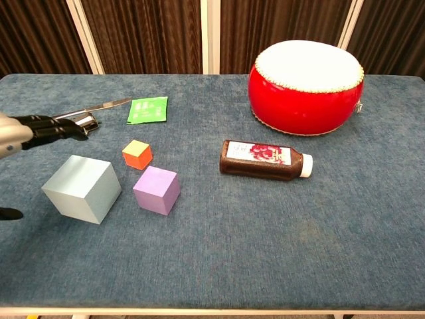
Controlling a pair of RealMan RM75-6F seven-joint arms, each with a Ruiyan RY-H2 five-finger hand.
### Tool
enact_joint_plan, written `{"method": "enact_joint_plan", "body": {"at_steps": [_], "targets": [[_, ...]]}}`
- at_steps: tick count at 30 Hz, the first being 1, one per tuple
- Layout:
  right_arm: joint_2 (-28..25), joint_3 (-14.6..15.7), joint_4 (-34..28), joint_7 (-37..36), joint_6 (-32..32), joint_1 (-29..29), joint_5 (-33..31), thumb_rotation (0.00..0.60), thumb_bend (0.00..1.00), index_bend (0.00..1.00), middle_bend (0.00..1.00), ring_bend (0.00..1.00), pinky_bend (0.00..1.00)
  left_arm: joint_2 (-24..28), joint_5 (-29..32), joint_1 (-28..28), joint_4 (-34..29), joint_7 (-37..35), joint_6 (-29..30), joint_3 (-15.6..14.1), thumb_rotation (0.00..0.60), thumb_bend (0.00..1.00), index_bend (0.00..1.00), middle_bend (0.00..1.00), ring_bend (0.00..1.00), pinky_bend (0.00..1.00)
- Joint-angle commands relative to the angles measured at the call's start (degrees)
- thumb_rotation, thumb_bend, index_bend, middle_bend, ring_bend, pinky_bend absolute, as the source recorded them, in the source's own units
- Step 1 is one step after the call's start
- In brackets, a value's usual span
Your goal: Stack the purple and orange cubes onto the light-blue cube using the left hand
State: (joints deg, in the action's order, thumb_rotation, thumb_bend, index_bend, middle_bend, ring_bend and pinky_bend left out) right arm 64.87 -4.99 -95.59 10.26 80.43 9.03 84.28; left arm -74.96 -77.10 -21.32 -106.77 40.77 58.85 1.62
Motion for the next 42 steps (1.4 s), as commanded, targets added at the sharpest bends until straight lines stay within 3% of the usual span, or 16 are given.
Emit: {"method": "enact_joint_plan", "body": {"at_steps": [1, 16, 19, 28, 42], "targets": [[0.0, 0.0, 0.5, -0.2, -0.5, 0.3, -0.2, 0.6, 0.18, 0.0, 0.04, 0.0, 0.01, -1.9, 4.4, -2.5, -1.3, 3.7, -1.9, 0.8, 0.6, 0.11, 0.14, 0.16, 0.12, 0.3], [0.2, 0.2, 1.5, -1.3, -0.8, 0.3, -0.7, 0.6, 0.18, 0.0, 0.04, 0.0, 0.01, -4.3, 12.8, -8.8, 1.3, 8.3, -3.6, 0.8, 0.6, 0.12, 0.19, 0.21, 0.12, 0.31], [0.3, 0.2, 1.9, -1.7, -1.1, 0.4, -0.9, 0.6, 0.18, 0.0, 0.04, 0.0, 0.01, -4.3, 14.7, -9.4, 1.5, 7.7, -3.4, 0.7, 0.6, 0.12, 0.24, 0.24, 0.15, 0.32], [0.4, 0.1, 2.3, -1.9, -1.7, 0.6, -1.8, 0.6, 0.18, 0.0, 0.04, 0.0, 0.01, -5.1, 17.0, -10.7, 2.2, 6.8, -1.9, -0.3, 0.6, 0.12, 0.27, 0.28, 0.2, 0.34], [0.6, 0.2, 2.6, -2.2, -2.6, 0.8, -2.9, 0.6, 0.18, 0.0, 0.04, 0.0, 0.01, -7.7, 20.1, -11.6, 2.6, 6.2, 2.3, -0.5, 0.6, 0.19, 0.38, 0.4, 0.32, 0.45]]}}
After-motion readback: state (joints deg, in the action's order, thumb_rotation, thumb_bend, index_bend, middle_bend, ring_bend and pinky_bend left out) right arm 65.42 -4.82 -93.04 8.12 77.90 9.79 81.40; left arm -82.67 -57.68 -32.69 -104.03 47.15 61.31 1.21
